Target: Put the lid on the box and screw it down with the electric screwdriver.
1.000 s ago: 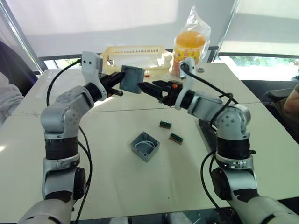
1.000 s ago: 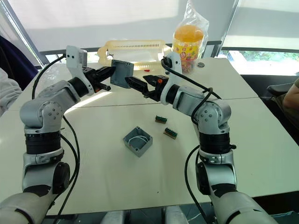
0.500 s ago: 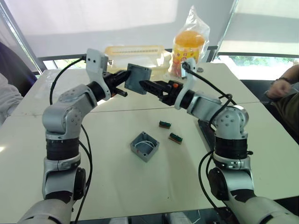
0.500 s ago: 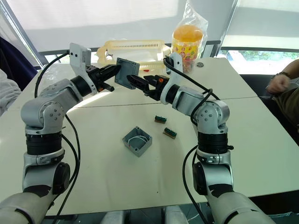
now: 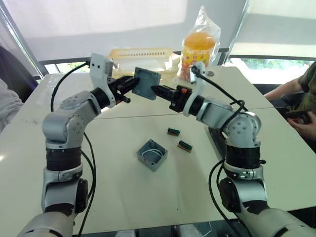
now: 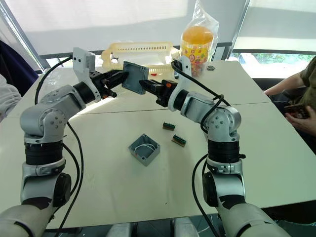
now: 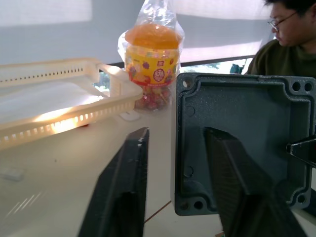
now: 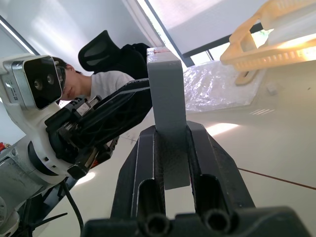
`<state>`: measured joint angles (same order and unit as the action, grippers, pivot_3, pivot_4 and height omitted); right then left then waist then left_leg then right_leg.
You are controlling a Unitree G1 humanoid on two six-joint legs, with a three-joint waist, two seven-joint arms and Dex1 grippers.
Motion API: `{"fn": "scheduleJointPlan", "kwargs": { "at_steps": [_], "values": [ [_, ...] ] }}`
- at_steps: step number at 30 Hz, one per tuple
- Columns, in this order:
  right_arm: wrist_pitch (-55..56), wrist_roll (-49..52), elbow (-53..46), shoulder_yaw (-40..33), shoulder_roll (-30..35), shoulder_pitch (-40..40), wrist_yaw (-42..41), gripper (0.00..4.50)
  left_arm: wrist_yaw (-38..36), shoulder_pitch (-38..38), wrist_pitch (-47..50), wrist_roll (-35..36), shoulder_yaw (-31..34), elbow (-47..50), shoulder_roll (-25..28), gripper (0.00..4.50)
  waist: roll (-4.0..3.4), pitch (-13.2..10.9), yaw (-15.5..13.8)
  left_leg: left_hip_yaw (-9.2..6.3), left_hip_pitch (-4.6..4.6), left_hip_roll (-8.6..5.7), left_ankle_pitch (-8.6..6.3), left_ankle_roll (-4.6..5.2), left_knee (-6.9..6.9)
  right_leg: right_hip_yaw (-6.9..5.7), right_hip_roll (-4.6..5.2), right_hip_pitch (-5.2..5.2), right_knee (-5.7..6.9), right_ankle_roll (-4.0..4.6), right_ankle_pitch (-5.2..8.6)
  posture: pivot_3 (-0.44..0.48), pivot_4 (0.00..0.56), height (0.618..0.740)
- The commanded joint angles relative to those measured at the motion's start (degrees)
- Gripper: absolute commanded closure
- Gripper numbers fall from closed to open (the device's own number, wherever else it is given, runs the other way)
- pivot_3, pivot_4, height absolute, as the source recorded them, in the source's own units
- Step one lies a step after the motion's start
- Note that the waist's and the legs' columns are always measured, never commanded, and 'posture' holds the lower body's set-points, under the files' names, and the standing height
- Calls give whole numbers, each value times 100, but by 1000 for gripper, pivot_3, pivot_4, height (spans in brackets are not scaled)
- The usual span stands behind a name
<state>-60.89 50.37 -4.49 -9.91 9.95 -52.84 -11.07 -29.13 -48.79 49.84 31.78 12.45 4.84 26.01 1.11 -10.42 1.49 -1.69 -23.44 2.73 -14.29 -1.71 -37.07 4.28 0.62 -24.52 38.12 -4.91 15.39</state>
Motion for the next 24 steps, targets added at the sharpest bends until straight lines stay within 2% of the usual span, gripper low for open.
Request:
{"fn": "scheduleJointPlan", "kwargs": {
  "at_steps": [1,3,5,8,10,12,15,18,24],
  "values": [
    [402,-144,-675,63,194,16,-218,4387,-314,103,312,625,600,237,391,1481,-2,-1,42,0,0,0,0,0,2,0,0,-1,0,0,0,0,150,740],
    [634,-396,-1019,241,404,159,-352,4387,-533,299,409,789,723,279,707,1481,-2,-2,94,0,-1,1,0,0,5,0,0,-2,-2,0,1,0,150,740],
    [1338,-1197,-1626,808,957,534,-731,4387,-680,610,285,859,948,416,1013,1481,-2,-2,106,-1,-1,0,0,0,6,0,1,-2,-5,-1,1,0,150,740],
    [2691,-2699,-2539,1848,1996,1341,-1303,4387,-1503,1240,481,1078,927,490,1787,1481,-1,-3,113,1,-2,0,-1,0,11,0,1,-2,-14,-1,3,0,150,740],
    [3401,-3569,-3032,2338,2472,1935,-1371,4387,-2143,1712,632,1283,885,463,2272,1481,-1,-3,122,2,-1,0,-1,0,12,0,1,-3,-14,-1,4,0,150,740],
    [4060,-4402,-3228,2705,2803,2374,-1393,4387,-2527,1995,687,1370,785,409,2587,1481,1,-5,119,4,2,0,-1,-1,15,2,1,-5,-13,3,7,0,150,740],
    [5282,-6091,-3114,3238,3329,2922,-1221,4387,-2883,2261,395,1078,426,357,2900,1481,3,-6,88,6,2,0,-1,-1,8,2,1,-5,-13,23,19,0,150,740],
    [6145,-7329,-2969,3471,3481,3424,-844,4387,-3109,2237,197,902,76,312,3026,1481,8,-4,54,9,1,-1,0,-2,3,3,4,-1,-18,27,21,0,150,740],
    [6797,-8386,-2573,3527,3186,3873,-709,4387,-3382,1868,57,739,-419,263,3034,1481,12,-6,81,11,0,0,0,-2,2,7,1,-1,-16,25,20,0,150,740]
  ]
}}
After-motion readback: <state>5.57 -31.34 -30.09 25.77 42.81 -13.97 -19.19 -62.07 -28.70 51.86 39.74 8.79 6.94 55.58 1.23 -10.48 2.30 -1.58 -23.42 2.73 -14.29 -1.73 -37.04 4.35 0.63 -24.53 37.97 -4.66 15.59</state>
